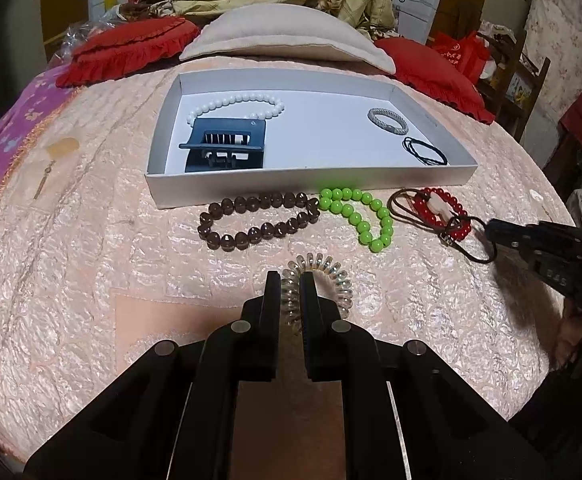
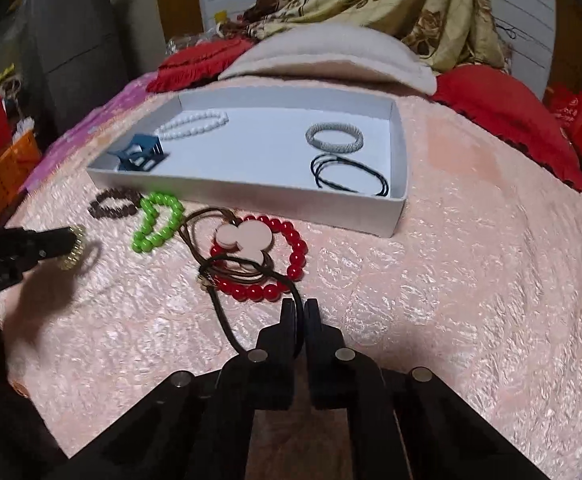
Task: Organize jewelry
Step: 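Grasp the black elastic hair tie with the right gripper while the left gripper holds the gold coil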
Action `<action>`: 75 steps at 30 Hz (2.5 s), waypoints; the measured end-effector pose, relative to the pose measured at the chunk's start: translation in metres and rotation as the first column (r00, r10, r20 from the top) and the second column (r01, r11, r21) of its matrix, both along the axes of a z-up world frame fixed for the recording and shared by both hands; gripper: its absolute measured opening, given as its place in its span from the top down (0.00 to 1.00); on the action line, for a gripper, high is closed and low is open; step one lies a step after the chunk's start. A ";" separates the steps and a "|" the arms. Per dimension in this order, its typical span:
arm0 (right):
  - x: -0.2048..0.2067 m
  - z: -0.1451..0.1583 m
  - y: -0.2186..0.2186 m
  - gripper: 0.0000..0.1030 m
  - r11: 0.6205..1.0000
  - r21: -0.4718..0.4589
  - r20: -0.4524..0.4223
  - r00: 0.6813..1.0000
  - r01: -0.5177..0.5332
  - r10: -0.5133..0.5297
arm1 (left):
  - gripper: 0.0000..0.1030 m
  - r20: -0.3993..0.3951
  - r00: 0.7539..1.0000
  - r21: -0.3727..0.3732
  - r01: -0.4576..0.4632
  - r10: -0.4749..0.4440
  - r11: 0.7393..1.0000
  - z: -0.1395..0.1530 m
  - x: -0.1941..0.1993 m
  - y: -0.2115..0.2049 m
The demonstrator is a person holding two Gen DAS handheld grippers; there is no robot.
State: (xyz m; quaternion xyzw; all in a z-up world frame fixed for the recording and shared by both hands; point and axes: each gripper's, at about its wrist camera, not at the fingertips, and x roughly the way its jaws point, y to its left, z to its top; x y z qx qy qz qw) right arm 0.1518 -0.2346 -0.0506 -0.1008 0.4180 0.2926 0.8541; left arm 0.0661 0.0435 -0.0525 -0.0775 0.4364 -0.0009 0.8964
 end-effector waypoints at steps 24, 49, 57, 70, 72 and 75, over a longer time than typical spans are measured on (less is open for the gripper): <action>-0.018 -0.002 0.041 0.62 0.986 0.001 0.015 0.986 -0.164 0.164 | 0.92 -0.012 1.000 0.008 -0.010 0.010 1.000 -0.003 0.004 -0.006; 0.000 -0.016 0.080 0.73 0.989 -0.018 -0.027 0.989 -0.146 0.146 | 0.92 -0.012 1.000 -0.018 -0.017 0.017 1.000 -0.001 0.003 -0.003; 0.003 -0.016 0.079 0.91 0.991 -0.027 -0.015 0.991 -0.131 0.131 | 0.92 -0.008 1.000 -0.020 -0.021 0.021 1.000 -0.001 0.002 -0.003; -0.033 0.025 0.050 0.95 0.983 0.121 0.074 0.989 -0.138 0.130 | 0.92 0.031 1.000 -0.005 -0.001 0.001 1.000 0.010 -0.004 -0.016; -0.036 0.031 0.045 0.95 0.982 0.143 0.083 0.991 -0.120 0.109 | 0.92 0.040 0.999 0.020 0.001 -0.002 1.000 0.014 -0.006 -0.022; -0.042 0.042 0.037 0.95 0.977 0.185 0.108 0.990 -0.105 0.086 | 0.92 0.047 0.999 0.003 -0.022 0.022 1.000 0.017 -0.008 -0.022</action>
